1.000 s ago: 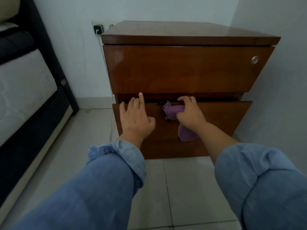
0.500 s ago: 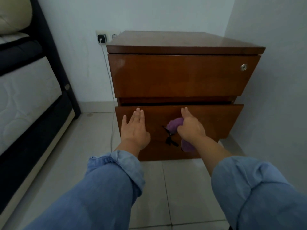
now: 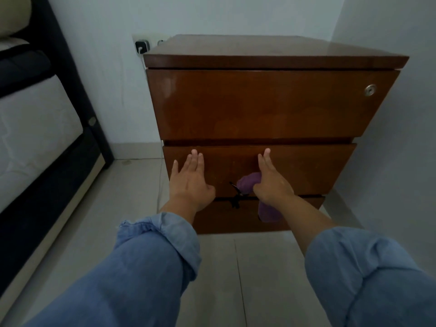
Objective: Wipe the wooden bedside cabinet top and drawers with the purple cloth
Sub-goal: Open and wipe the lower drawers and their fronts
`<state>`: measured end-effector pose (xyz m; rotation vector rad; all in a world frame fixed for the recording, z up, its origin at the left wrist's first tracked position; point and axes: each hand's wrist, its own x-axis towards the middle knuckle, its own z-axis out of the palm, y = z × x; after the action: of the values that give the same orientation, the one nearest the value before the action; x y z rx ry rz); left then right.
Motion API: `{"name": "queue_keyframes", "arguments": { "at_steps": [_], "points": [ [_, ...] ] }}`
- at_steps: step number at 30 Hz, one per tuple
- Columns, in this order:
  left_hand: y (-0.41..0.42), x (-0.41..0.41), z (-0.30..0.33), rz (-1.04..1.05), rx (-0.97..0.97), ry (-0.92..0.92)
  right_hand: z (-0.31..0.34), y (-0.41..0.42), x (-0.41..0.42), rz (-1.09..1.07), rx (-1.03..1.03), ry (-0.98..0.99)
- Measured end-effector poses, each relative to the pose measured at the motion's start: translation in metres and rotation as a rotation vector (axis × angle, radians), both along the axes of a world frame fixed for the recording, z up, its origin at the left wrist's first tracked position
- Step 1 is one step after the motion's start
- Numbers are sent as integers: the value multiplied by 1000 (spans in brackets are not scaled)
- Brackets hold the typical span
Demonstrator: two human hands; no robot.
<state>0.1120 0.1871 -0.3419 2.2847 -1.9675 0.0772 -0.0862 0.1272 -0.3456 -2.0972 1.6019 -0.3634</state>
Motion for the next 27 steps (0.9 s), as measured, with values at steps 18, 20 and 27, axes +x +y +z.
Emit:
{"name": "queue_keyframes", "arguments": {
  "at_steps": [18,20,27],
  "points": [
    [19,48,-60,60,-11,76,-9,3,111,-65,-691,-30],
    [18,52,-64,44,-2,67,-5,2,125,-72,-723,-38],
    [16,54,-61,23,13,127,12,10,147,224,-620,-55]
  ]
}}
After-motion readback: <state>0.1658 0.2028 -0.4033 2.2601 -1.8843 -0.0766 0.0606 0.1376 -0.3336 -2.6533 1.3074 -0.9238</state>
